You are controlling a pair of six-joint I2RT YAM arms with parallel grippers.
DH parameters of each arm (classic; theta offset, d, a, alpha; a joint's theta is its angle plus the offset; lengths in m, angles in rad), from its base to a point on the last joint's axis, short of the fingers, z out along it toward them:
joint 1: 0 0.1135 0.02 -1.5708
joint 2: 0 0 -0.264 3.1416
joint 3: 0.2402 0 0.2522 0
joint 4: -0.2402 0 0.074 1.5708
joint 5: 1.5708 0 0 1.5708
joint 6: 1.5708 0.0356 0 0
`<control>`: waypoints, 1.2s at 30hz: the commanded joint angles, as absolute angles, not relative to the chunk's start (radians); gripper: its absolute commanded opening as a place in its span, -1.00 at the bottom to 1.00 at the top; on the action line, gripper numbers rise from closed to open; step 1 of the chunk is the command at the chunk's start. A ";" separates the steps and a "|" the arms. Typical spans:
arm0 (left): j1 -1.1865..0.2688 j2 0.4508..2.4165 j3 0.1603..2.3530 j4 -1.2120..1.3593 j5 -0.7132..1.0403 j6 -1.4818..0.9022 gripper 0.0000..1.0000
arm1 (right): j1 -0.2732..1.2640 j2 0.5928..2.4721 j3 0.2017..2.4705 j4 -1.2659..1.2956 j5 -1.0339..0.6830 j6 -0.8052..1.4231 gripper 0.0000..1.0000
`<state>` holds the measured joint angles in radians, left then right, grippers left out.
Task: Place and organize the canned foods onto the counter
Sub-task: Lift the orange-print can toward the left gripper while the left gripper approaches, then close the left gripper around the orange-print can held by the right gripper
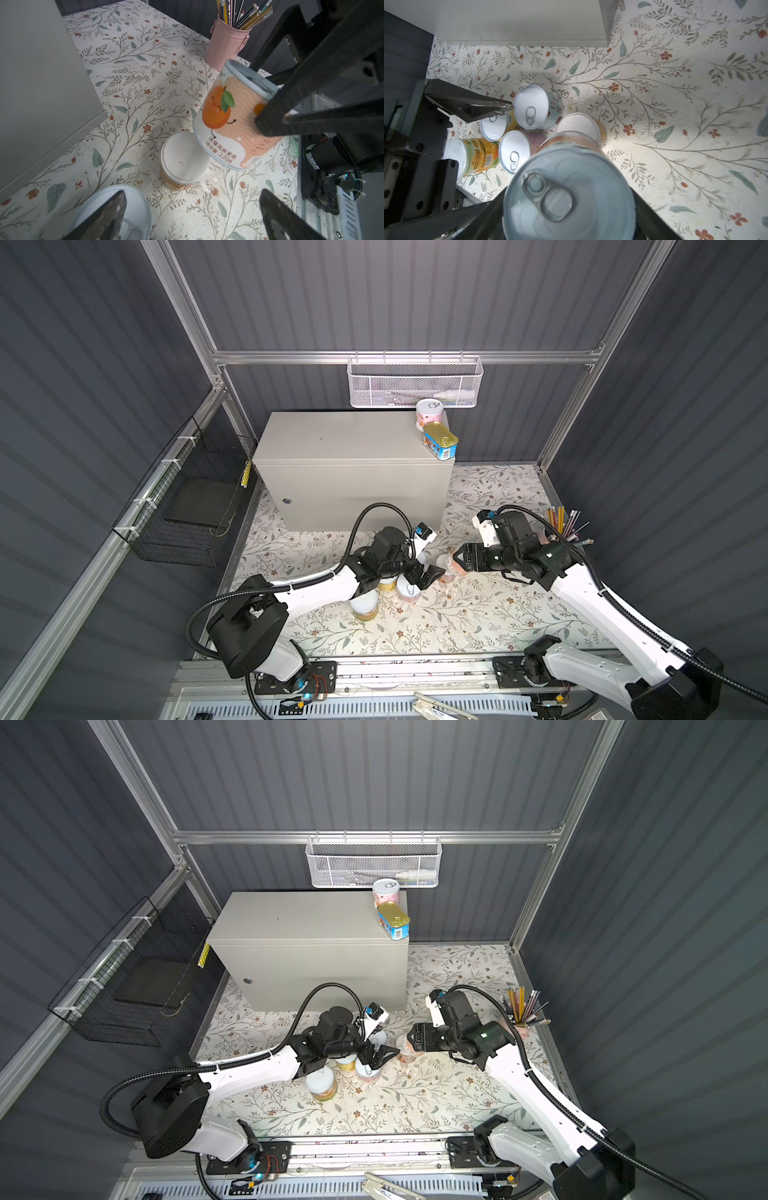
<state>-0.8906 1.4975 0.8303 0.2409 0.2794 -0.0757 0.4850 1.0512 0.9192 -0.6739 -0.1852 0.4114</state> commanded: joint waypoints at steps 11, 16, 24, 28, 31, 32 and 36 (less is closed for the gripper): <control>-0.931 1.568 0.885 0.297 0.302 -0.015 0.99 | 0.482 1.009 0.930 -0.624 -0.245 0.434 0.20; -0.940 1.568 0.889 0.327 0.294 -0.015 0.99 | 0.480 1.012 0.927 -0.622 -0.254 0.434 0.19; -0.946 1.605 0.937 0.321 0.288 0.000 0.99 | 0.481 1.016 0.921 -0.630 -0.266 0.434 0.17; -0.947 1.629 0.953 0.329 0.307 0.002 0.99 | 0.481 1.014 0.923 -0.627 -0.275 0.434 0.17; -0.949 1.640 0.962 0.352 0.311 -0.001 0.99 | 0.482 1.017 0.922 -0.625 -0.283 0.434 0.16; -0.949 1.643 0.968 0.358 0.314 -0.002 0.99 | 0.481 1.020 0.922 -0.626 -0.284 0.432 0.16; -0.951 1.667 0.992 0.372 0.355 0.000 0.99 | 0.481 1.022 0.919 -0.624 -0.288 0.431 0.15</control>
